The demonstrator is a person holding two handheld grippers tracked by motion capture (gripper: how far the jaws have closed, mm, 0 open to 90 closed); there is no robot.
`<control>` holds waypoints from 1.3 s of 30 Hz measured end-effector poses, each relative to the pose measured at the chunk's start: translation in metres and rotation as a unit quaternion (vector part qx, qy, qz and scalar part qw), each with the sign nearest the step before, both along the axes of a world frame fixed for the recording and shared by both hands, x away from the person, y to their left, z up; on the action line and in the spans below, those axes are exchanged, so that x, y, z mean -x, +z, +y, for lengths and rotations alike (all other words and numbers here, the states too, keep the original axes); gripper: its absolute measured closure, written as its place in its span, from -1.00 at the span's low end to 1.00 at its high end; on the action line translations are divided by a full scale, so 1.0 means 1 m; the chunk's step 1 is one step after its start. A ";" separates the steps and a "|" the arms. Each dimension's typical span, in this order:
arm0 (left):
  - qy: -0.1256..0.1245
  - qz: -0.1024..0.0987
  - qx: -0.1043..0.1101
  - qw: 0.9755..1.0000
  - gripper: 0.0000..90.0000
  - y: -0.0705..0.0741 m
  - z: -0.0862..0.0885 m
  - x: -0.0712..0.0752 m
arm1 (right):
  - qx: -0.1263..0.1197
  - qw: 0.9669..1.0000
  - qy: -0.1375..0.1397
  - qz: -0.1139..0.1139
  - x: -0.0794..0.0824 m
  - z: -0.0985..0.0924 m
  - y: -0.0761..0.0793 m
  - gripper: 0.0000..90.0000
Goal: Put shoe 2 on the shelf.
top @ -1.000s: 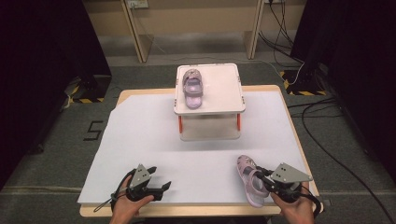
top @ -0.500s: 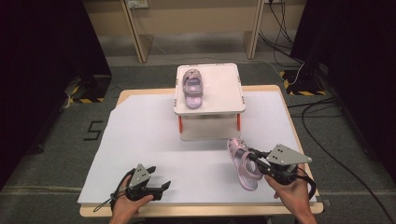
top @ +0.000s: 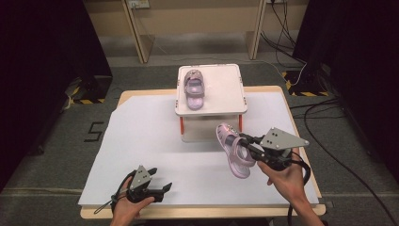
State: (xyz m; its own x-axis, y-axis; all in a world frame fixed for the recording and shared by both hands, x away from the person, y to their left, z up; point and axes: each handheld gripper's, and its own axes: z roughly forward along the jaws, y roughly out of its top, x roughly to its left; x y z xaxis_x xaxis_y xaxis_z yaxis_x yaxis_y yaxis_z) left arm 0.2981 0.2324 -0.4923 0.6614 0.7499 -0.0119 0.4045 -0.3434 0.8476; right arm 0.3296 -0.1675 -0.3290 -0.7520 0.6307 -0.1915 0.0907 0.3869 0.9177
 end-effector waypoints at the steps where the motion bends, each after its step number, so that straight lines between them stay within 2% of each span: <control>1: 0.000 0.001 -0.001 1.000 -0.58 0.000 0.000 0.000 | 0.001 1.000 0.000 -0.008 -0.004 0.003 0.006 0.87; 7: -0.001 0.000 -0.001 1.000 -0.58 0.000 0.000 0.000 | 0.007 1.000 -0.008 -0.024 -0.020 0.009 0.023 0.87; 9: -0.002 0.000 -0.002 1.000 -0.58 0.000 0.000 0.000 | 0.003 0.999 -0.022 -0.028 -0.036 0.013 0.029 0.87; 10: -0.002 0.000 -0.002 1.000 -0.58 0.000 0.000 0.000 | 0.003 0.999 -0.022 -0.028 -0.036 0.013 0.029 0.87; 12: -0.002 -0.001 -0.002 1.000 -0.58 0.000 0.000 0.001 | 0.006 0.999 -0.031 -0.030 -0.046 0.015 0.032 0.87; 13: -0.002 -0.001 -0.001 1.000 -0.58 0.000 0.000 0.000 | 0.004 0.999 -0.039 -0.031 -0.056 0.017 0.034 0.87; 14: -0.002 -0.001 -0.001 1.000 -0.58 0.000 0.000 0.000 | 0.004 0.999 -0.039 -0.031 -0.056 0.017 0.034 0.87; 17: -0.004 -0.001 -0.002 1.000 -0.58 0.000 -0.001 0.001 | 0.009 0.998 -0.041 -0.045 -0.073 0.021 0.038 0.87; 18: -0.003 0.000 -0.002 1.000 -0.58 0.001 -0.001 0.001 | 0.010 0.998 -0.047 -0.041 -0.084 0.024 0.039 0.87; 19: -0.003 0.000 -0.002 1.000 -0.58 0.001 -0.001 0.001 | 0.010 0.998 -0.047 -0.041 -0.084 0.024 0.039 0.87; 20: -0.003 -0.002 0.000 1.000 -0.58 0.000 -0.001 0.001 | 0.017 0.997 -0.054 -0.049 -0.095 0.028 0.040 0.86; 21: -0.004 -0.001 -0.001 1.000 -0.58 0.000 -0.001 0.001 | 0.017 0.997 -0.054 -0.049 -0.095 0.028 0.040 0.86; 22: -0.004 -0.001 -0.001 1.000 -0.58 0.000 -0.001 0.001 | 0.027 0.996 -0.061 -0.055 -0.107 0.032 0.041 0.86; 24: -0.003 -0.001 0.000 1.000 -0.58 0.001 -0.001 0.001 | 0.029 0.996 -0.065 -0.057 -0.112 0.033 0.041 0.86; 25: -0.005 -0.002 0.001 1.000 -0.58 0.000 -0.001 0.001 | 0.029 0.996 -0.070 -0.054 -0.123 0.037 0.040 0.86; 26: -0.005 -0.002 0.001 1.000 -0.58 0.000 -0.001 0.001 | 0.029 0.996 -0.070 -0.054 -0.123 0.037 0.040 0.86; 31: -0.007 -0.003 0.000 1.000 -0.58 0.001 -0.002 0.002 | 0.045 0.994 -0.077 -0.055 -0.148 0.048 0.038 0.86; 37: -0.009 -0.004 0.003 1.000 -0.58 0.001 -0.003 0.003 | 0.069 0.991 -0.100 -0.056 -0.178 0.062 0.034 0.86; 39: -0.010 -0.004 0.003 1.000 -0.58 0.001 -0.003 0.003 | 0.072 0.991 -0.102 -0.056 -0.182 0.064 0.034 0.86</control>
